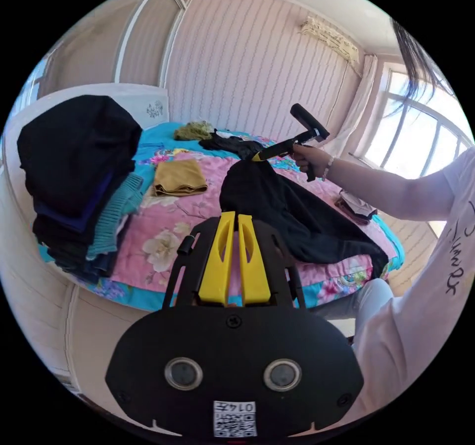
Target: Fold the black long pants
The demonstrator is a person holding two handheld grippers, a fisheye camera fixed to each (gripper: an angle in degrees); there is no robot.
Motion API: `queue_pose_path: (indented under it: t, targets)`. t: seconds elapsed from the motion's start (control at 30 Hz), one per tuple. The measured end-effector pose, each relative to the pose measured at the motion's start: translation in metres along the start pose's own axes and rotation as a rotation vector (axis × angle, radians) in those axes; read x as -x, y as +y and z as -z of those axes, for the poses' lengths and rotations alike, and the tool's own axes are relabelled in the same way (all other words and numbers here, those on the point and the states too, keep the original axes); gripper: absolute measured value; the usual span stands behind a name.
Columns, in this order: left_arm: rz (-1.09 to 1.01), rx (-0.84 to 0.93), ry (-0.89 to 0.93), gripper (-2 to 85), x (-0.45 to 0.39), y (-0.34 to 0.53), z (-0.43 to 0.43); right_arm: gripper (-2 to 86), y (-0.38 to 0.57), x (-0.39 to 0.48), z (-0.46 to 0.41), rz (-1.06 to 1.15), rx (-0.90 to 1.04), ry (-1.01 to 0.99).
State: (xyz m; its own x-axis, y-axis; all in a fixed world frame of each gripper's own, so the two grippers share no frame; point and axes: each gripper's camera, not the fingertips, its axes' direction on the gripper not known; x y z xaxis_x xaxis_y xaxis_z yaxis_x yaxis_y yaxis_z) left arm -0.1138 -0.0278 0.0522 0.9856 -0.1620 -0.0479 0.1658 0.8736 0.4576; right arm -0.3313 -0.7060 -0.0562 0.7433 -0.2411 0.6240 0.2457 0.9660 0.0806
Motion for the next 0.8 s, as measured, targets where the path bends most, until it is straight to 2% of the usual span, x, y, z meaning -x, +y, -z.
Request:
queue_pose_path:
  t: [0.17,0.3,0.37,0.5,0.67,0.8]
  targets:
    - [0.15,0.162,-0.104,-0.7,0.059,0.044,-0.062,6.0,-0.041,0.03,-0.039,0.036,0.018,-0.006]
    - [0.291,0.38,-0.103,-0.5,0.084,0.096,-0.128,6.6,0.0,0.011,-0.066,-0.01,0.106,0.045]
    - [0.267,0.371,-0.138,-0.4,0.08,0.107,-0.131,6.9,0.037,-0.005,-0.053,-0.046,0.115,0.031]
    - [0.261,0.331,-0.148,-0.5,0.074,0.116,-0.121,8.2,0.162,-0.042,0.028,-0.194,0.033,0.002]
    - [0.145,0.276,-0.096,-0.7,0.04,0.106,-0.106,7.8,0.343,-0.051,0.14,-0.459,-0.009,0.229]
    - [0.004,0.277,-0.002,-0.6,-0.017,0.091,-0.137,7.6,0.479,-0.043,0.227,-0.747,-0.051,0.406]
